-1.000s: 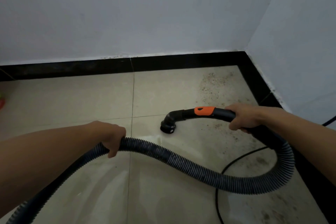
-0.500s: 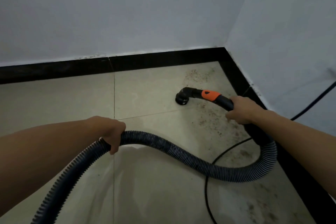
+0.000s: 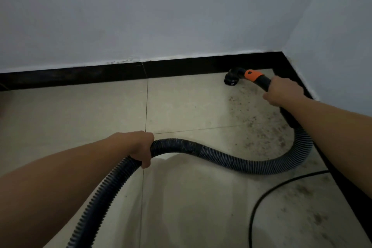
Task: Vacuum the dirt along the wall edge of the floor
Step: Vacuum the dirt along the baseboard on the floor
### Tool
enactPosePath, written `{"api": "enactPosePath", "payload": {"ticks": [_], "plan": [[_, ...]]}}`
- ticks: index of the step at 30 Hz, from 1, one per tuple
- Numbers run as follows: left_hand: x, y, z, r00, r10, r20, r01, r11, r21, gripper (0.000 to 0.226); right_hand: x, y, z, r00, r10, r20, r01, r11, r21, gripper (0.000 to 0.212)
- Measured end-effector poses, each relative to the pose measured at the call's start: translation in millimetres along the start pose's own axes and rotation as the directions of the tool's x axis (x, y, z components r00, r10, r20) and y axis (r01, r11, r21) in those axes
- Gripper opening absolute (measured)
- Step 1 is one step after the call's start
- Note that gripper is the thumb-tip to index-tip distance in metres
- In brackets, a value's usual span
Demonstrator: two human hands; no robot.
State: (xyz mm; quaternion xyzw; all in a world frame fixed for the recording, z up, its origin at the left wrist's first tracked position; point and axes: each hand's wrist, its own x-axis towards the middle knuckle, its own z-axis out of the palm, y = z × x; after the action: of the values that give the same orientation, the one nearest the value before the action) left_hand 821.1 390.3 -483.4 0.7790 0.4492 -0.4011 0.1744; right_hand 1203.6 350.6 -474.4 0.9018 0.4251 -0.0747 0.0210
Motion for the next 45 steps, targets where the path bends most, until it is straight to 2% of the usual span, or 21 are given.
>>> {"api": "enactPosePath", "payload": {"ticks": [5,10,14,17,21,24,28,31,36,45], "plan": [[10.9,3.1,2.7,1.0,0.018,0.014,-0.017,0.999,-0.039,0.057,30.4,30.1,2.9,0.989,0.145,-0.002,-0.145,0.988,0.055,0.041],[18.3,0.1,7.5,0.999,0.024,0.025,-0.023,0.999,-0.047,0.053,42.6,69.1,-1.1,0.949,0.292,0.115,-0.31,0.93,0.199,0.043],[20.1,-3.4,8.6,1.0,0.01,0.028,-0.009,0.999,-0.031,0.057,48.0,59.1,-2.3,0.954,0.28,0.109,-0.3,0.91,0.287,0.049],[18.1,-10.9,11.8,1.0,-0.008,0.018,0.009,0.999,-0.042,0.052,47.6,40.5,-6.2,0.961,0.253,0.11,-0.276,0.906,0.32,0.052],[10.5,-28.7,18.6,0.999,-0.042,0.005,0.043,0.998,-0.044,0.047,37.3,24.2,-6.9,0.956,0.253,0.147,-0.29,0.875,0.388,0.046],[1.2,-41.7,20.0,0.998,-0.067,0.004,0.067,0.998,-0.021,0.048,22.2,6.0,1.3,0.973,0.172,0.152,-0.221,0.881,0.418,0.041],[-10.9,-47.6,16.5,0.999,-0.045,-0.01,0.045,0.999,0.001,0.064,2.2,-13.6,12.4,0.985,0.04,0.17,-0.108,0.904,0.413,0.034],[-14.4,-43.0,14.0,0.999,0.01,-0.034,-0.012,0.999,-0.044,0.062,-2.4,11.4,9.4,0.98,0.129,0.152,-0.176,0.918,0.357,0.036],[-7.0,-22.3,9.1,0.991,0.105,-0.078,-0.11,0.992,-0.069,0.058,-14.4,63.7,3.0,0.944,0.296,0.144,-0.328,0.884,0.334,0.042],[-6.4,-29.5,11.2,0.997,0.068,-0.03,-0.066,0.995,0.08,0.06,-31.7,47.0,14.4,0.958,0.168,0.233,-0.251,0.884,0.395,0.04]]}}
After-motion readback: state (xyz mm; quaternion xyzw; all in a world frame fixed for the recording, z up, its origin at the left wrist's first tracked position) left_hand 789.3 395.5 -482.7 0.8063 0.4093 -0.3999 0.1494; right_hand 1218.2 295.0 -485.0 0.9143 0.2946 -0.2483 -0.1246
